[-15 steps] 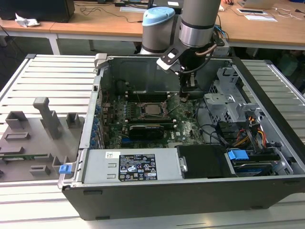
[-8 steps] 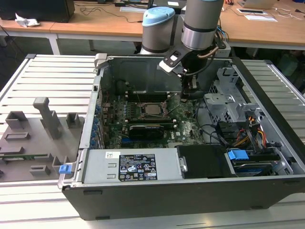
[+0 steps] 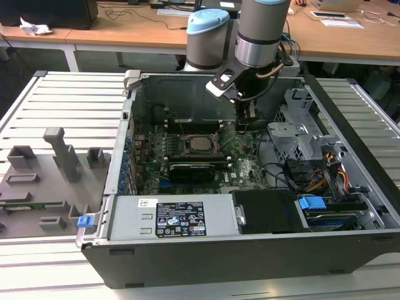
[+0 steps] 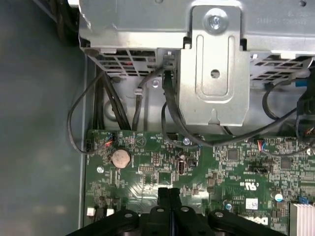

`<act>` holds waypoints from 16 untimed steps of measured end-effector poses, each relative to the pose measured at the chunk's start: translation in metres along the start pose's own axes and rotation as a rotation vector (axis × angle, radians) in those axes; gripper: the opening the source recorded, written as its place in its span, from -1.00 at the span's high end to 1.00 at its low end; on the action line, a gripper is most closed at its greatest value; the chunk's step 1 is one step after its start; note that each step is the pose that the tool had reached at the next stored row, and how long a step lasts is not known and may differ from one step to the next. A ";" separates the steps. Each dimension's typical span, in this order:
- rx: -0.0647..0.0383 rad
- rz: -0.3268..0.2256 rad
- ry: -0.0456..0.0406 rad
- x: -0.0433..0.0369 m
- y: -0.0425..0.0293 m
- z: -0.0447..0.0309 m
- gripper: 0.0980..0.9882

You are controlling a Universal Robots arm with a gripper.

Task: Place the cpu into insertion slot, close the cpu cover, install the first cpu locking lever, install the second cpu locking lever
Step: 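Close the cpu cover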

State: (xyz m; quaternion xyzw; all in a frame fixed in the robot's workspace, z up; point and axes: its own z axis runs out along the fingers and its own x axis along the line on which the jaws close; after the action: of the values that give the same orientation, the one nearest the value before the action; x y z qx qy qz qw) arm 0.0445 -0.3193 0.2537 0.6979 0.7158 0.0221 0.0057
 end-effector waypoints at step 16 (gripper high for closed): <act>0.000 0.000 0.0000 0.0005 -0.0197 -0.0007 0.98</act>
State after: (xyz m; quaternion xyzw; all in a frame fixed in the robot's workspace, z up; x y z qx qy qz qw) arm 0.0247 -0.3193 0.2537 0.6979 0.7158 0.0221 0.0057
